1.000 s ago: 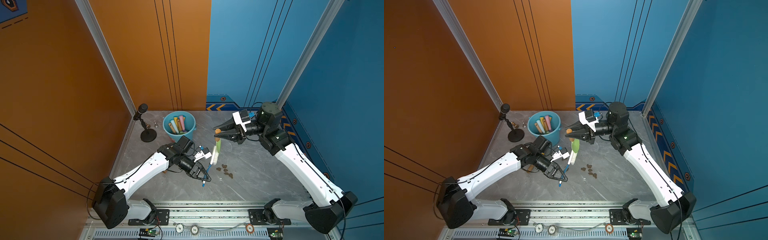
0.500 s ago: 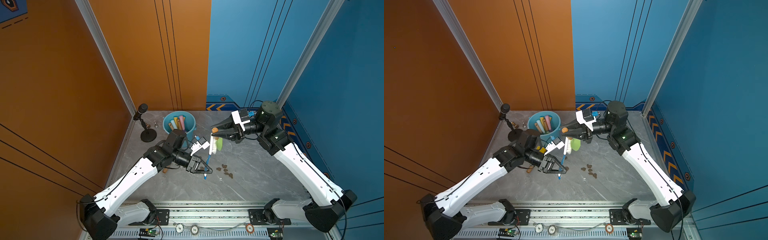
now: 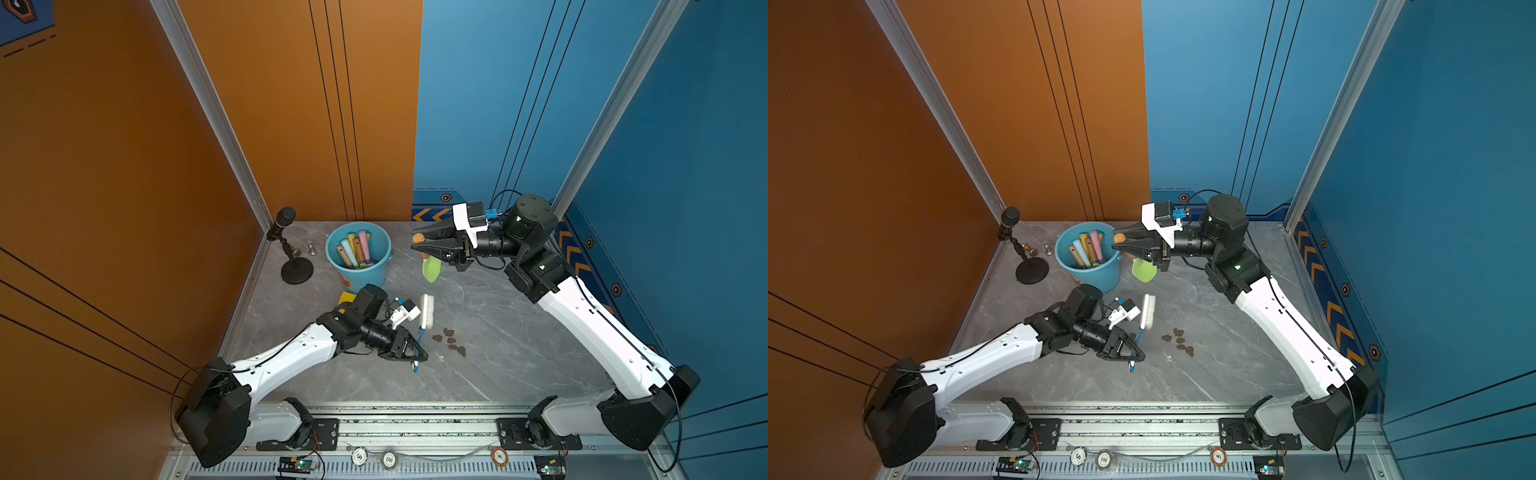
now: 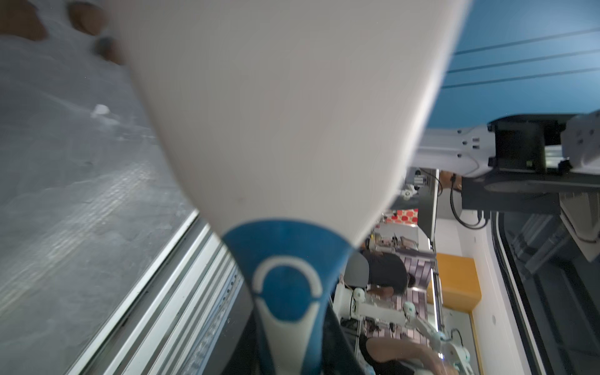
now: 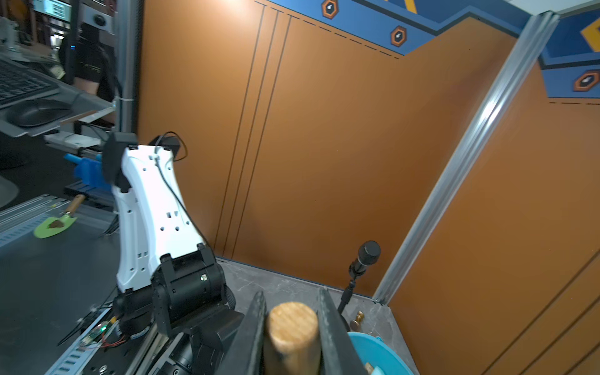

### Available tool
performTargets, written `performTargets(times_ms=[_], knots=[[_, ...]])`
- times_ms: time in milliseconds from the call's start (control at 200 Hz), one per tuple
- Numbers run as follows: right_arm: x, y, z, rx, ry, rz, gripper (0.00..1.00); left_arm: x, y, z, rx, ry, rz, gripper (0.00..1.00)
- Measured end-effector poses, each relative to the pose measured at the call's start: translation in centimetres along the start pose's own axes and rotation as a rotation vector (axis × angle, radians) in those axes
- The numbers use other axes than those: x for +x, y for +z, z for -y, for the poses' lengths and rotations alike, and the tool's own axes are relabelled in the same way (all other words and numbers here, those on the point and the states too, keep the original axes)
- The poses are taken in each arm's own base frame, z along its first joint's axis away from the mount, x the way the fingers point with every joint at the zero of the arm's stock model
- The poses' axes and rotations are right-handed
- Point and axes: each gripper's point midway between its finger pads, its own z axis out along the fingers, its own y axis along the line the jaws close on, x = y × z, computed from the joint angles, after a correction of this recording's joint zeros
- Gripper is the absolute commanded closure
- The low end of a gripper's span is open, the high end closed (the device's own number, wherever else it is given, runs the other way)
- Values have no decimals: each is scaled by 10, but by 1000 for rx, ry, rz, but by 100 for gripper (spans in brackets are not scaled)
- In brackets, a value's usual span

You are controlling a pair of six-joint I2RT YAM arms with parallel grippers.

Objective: Brush the soil off the hand trowel and place it into the bucket
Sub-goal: Brush off the soil from the hand trowel, then place the hand trowel in the bucket.

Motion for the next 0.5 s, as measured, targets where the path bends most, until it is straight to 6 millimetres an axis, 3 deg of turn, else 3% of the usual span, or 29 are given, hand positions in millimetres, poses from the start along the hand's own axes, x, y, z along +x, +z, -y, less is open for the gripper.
performTargets(times_ms=[145,325,400,501], knots=[[14,20,35,167,-10,12,99,-34,-81,-25,-175,-47,302,100],[69,56,91,390,2,4,100,-43,-170,-22,-297,-45,620,100],[96,71,114,468,13,4,99,-39,-188,-20,-328,-41,687,100],[127,91,139,550,29,13,98,-31,-192,-19,-353,-31,700,100]])
